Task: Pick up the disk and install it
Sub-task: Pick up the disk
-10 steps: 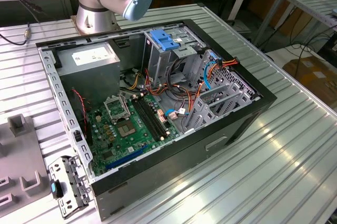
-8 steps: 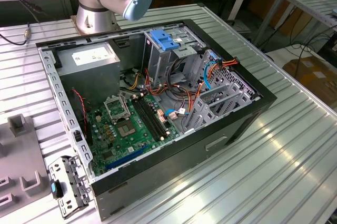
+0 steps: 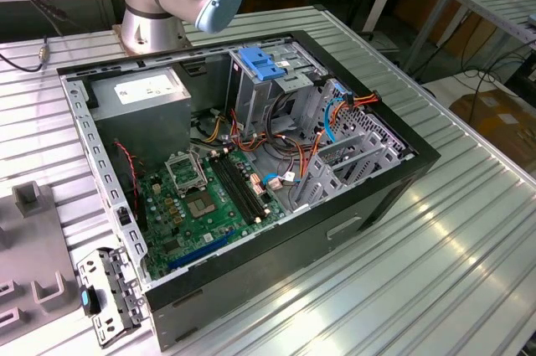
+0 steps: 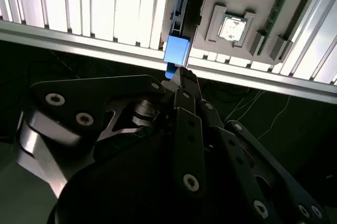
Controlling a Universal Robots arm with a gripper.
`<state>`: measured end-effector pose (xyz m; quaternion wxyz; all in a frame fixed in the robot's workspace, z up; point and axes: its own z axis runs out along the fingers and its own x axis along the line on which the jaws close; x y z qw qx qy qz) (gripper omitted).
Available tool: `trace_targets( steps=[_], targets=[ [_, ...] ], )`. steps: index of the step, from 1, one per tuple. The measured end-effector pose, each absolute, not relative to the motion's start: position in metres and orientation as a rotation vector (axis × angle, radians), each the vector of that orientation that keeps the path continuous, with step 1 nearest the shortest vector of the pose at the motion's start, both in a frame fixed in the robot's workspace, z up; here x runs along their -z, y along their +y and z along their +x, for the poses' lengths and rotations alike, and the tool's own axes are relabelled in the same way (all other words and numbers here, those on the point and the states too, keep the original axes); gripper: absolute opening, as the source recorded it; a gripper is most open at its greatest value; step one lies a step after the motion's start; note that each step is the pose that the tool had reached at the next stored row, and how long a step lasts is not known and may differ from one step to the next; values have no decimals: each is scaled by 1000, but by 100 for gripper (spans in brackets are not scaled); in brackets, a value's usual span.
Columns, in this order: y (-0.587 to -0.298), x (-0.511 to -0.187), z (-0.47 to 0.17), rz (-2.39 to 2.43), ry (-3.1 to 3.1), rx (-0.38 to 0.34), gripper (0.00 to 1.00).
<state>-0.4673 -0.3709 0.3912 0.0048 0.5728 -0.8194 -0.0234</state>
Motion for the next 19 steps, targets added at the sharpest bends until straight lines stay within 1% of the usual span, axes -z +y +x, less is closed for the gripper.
trace_targets(
  steps=[19],
  targets=[
    [-371,-391,-467,1812,-2553,73,11]
  ],
)
